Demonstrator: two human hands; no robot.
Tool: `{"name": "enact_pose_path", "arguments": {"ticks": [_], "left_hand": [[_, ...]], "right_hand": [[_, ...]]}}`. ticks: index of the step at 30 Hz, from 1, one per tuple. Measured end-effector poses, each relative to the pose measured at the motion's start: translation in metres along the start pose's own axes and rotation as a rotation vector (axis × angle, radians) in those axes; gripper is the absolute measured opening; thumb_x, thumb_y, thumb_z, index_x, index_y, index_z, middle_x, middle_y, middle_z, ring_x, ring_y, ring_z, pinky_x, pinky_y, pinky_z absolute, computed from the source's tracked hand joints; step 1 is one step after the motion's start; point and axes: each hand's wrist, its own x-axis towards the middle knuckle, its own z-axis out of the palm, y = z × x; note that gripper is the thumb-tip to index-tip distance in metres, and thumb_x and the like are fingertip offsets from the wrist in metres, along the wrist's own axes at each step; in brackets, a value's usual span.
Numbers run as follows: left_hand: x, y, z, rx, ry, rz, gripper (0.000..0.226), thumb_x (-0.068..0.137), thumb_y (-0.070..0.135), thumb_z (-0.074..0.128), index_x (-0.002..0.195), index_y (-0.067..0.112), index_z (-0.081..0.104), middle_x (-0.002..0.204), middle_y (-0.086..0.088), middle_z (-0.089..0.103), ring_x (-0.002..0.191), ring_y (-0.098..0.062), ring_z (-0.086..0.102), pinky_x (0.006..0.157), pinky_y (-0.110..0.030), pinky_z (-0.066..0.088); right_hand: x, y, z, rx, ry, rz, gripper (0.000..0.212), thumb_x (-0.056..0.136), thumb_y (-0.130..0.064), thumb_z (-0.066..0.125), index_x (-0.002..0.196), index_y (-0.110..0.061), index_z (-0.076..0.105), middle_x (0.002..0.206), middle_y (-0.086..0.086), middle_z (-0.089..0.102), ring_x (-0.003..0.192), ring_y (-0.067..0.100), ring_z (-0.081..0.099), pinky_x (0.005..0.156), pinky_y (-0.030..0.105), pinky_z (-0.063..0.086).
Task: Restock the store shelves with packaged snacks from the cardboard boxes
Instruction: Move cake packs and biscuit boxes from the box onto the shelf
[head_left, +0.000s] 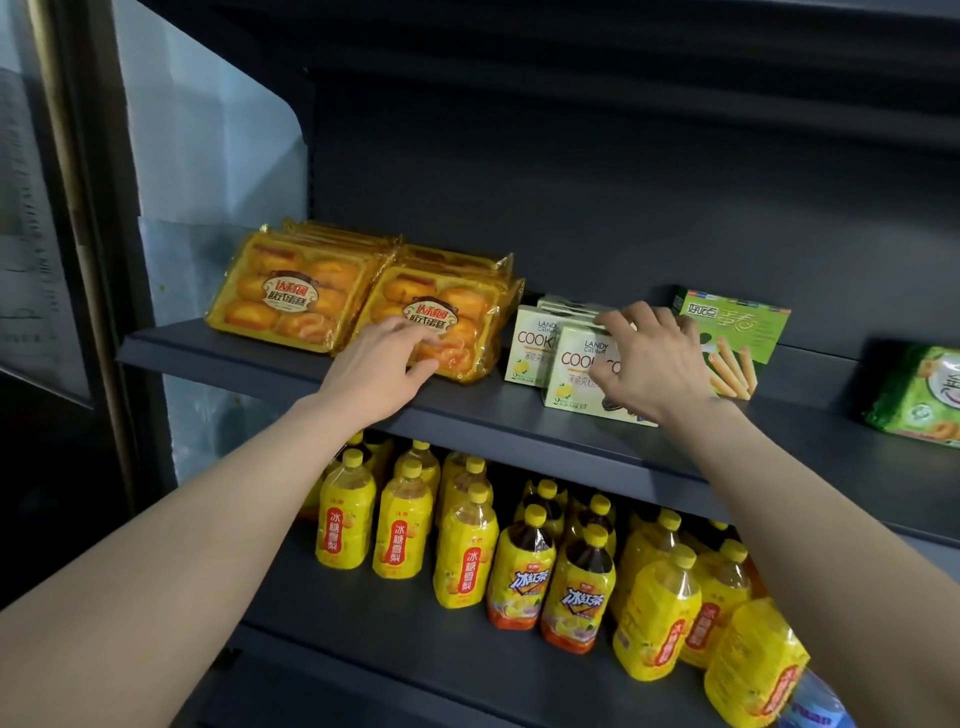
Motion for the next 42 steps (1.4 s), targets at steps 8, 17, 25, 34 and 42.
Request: {"name": "enact_pose_path", "arguments": {"ticks": [8, 17, 25, 34, 42], "left_hand": [[-0.063, -0.029, -0.029, 0.026, 0.159, -0.035, 0.036, 0.098, 0.034, 0.057, 0.133, 0.027, 0.054, 0.134, -0.001, 0.051, 0.121, -0.025, 0.050, 0.090, -0.045, 0.050], [-0.210, -0.114, -0.037, 0.127, 0.244, -0.201, 0.035, 0.095, 0.024, 0.062, 0.129, 0.017, 0.059, 0.124, -0.010, 0.056, 0.114, -0.033, 0.054, 0.089, -0.044, 0.047], [-0.383, -0.203, 0.032, 0.095, 0.124, -0.537, 0.034, 0.093, 0.019, 0.061, 0.127, 0.015, 0.059, 0.123, -0.015, 0.057, 0.109, -0.038, 0.055, 0.086, -0.048, 0.048], [-0.575, -0.249, 0.168, 0.057, -0.094, -0.850, 0.035, 0.087, 0.019, 0.061, 0.121, 0.010, 0.062, 0.109, -0.017, 0.061, 0.099, -0.039, 0.060, 0.086, -0.046, 0.049], [-0.715, -0.258, 0.316, -0.037, -0.381, -0.991, 0.036, 0.086, 0.014, 0.069, 0.121, 0.014, 0.060, 0.110, -0.013, 0.060, 0.093, -0.036, 0.059, 0.080, -0.046, 0.052]], "right_hand": [[-0.015, -0.079, -0.016, 0.115, 0.166, -0.097, 0.047, 0.091, -0.044, 0.040, 0.117, -0.014, 0.065, 0.111, 0.012, 0.063, 0.101, 0.038, 0.058, 0.089, 0.050, 0.044], [-0.090, -0.231, 0.009, 0.286, 0.293, -0.306, 0.036, 0.094, -0.036, 0.051, 0.117, -0.011, 0.062, 0.113, 0.016, 0.060, 0.103, 0.040, 0.055, 0.087, 0.047, 0.041], [-0.206, -0.359, 0.114, 0.501, 0.105, -0.494, 0.031, 0.094, -0.029, 0.054, 0.116, -0.010, 0.066, 0.114, 0.015, 0.062, 0.104, 0.039, 0.057, 0.084, 0.046, 0.040], [-0.362, -0.447, 0.276, 0.626, -0.386, -0.562, 0.037, 0.093, -0.032, 0.045, 0.115, -0.012, 0.067, 0.114, 0.013, 0.063, 0.103, 0.035, 0.059, 0.088, 0.045, 0.047], [-0.496, -0.486, 0.427, 0.547, -0.732, -0.711, 0.041, 0.093, -0.038, 0.043, 0.120, -0.014, 0.063, 0.119, 0.011, 0.060, 0.102, 0.033, 0.059, 0.082, 0.044, 0.052]]}}
